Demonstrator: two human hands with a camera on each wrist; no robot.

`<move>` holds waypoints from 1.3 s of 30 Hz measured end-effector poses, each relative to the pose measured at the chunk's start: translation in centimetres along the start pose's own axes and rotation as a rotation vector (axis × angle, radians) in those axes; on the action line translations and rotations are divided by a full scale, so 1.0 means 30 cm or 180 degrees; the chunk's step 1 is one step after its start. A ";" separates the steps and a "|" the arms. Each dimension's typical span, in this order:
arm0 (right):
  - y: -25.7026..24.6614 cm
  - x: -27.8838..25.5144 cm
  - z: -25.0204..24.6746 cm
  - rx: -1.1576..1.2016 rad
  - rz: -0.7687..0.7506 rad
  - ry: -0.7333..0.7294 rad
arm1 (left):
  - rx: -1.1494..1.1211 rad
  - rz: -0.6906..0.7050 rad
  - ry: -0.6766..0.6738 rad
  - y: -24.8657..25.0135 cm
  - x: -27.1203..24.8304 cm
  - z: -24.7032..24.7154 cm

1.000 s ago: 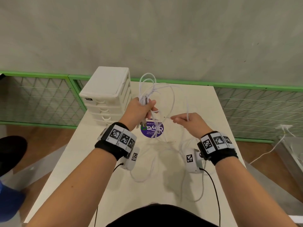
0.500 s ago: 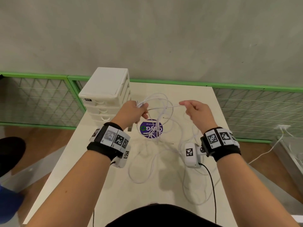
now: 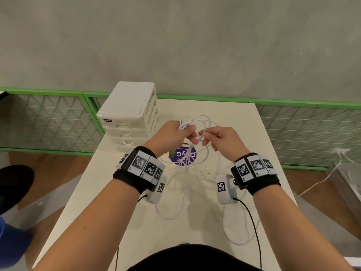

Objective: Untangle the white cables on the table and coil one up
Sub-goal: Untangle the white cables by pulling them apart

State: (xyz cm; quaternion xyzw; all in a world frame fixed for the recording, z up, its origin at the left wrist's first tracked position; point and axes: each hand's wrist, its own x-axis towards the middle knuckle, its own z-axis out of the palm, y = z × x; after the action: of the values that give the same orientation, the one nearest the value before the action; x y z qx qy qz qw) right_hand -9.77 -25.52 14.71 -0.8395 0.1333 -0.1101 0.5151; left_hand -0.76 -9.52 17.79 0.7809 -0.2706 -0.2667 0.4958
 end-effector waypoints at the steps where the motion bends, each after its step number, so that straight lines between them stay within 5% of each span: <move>1: -0.007 -0.003 0.009 -0.0096 -0.0075 -0.0067 | -0.0025 0.0034 -0.0108 0.007 0.000 0.007; 5: -0.011 -0.011 0.016 -0.0422 -0.0056 -0.0368 | -0.0043 0.0057 -0.0055 0.022 0.011 -0.013; 11: -0.007 0.009 -0.008 -0.0781 -0.0197 -0.0088 | 0.0352 0.0136 0.0472 0.018 0.031 -0.047; 32: -0.046 0.021 0.012 0.0211 -0.0636 0.0600 | 0.0221 0.0098 0.0160 0.011 0.038 0.039; 39: -0.027 0.005 0.041 -0.0146 -0.0609 0.1455 | -0.0466 0.0007 0.0596 0.011 0.039 0.041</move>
State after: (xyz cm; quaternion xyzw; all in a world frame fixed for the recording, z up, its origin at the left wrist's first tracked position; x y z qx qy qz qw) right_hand -9.14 -24.20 14.90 -0.8131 0.1686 -0.3423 0.4396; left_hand -0.82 -11.22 17.47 0.7638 -0.2038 -0.2111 0.5749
